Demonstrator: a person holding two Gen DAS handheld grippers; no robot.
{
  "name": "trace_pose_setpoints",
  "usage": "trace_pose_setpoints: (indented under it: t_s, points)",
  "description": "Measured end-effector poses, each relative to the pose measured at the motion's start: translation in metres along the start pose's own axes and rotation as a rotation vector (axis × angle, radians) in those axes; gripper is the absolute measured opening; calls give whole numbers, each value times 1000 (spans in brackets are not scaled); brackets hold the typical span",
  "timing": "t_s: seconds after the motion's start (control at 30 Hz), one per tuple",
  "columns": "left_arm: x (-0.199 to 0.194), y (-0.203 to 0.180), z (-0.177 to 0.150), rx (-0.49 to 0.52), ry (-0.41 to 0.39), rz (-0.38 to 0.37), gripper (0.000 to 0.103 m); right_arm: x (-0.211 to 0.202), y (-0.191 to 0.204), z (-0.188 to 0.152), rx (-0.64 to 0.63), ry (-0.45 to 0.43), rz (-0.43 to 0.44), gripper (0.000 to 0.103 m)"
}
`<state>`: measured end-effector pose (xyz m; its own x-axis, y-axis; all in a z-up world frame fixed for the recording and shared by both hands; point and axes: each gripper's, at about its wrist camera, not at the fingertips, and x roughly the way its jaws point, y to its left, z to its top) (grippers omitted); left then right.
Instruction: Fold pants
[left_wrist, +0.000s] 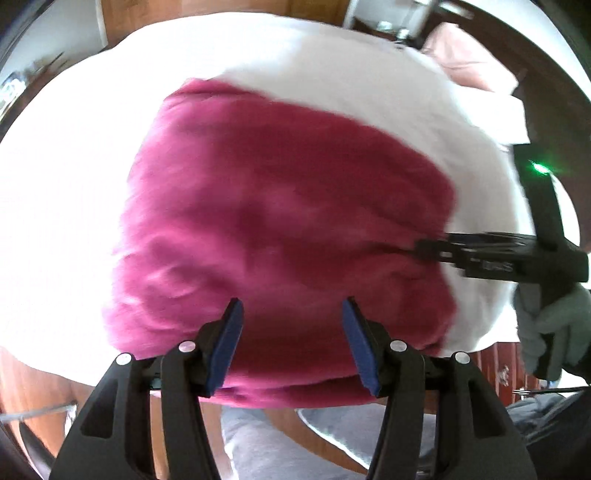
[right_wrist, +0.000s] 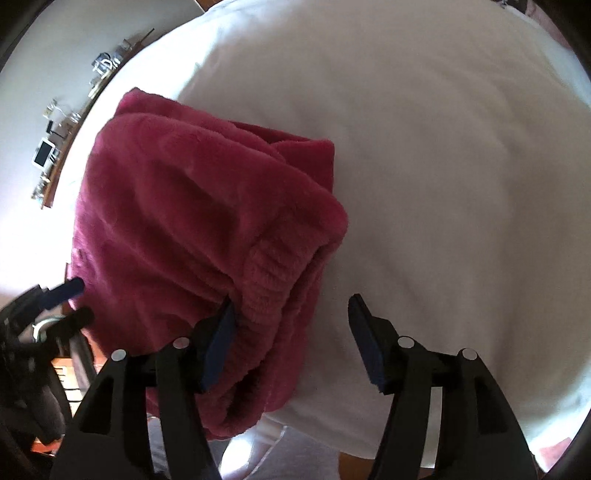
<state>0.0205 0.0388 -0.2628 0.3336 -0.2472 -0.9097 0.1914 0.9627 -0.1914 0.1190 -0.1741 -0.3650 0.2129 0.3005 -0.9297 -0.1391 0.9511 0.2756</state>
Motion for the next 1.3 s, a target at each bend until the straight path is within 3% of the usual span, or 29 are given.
trace_pose_setpoints:
  t_s: [0.1, 0.23, 0.4, 0.6, 0.73, 0.87, 0.97, 1.07, 1.3]
  points:
    - [15, 24, -9, -22, 48, 27, 56, 6, 3, 1, -17, 3, -18, 61]
    - [38, 26, -26, 14, 109, 47, 56, 13, 2, 6, -15, 29, -14, 62]
    - [42, 22, -26, 2, 111, 55, 56, -2, 14, 13, -47, 24, -17, 62]
    - [23, 25, -14, -23, 91, 18, 56, -62, 45, 20, -129, -134, -30, 62]
    - [7, 12, -20, 25, 72, -28, 56, -78, 74, 29, -197, -210, 9, 62]
    - [16, -1, -21, 64, 107, -37, 56, -49, 91, 32, -253, -142, 57, 62]
    - [24, -7, -27, 58, 124, -36, 56, -13, 80, 33, -226, -68, 18, 61]
    - [32, -1, -34, 56, 138, -46, 56, 8, 64, 35, -188, -48, -7, 53]
    - [41, 1, -38, 63, 149, -69, 56, 36, 55, 39, -198, -24, -17, 53]
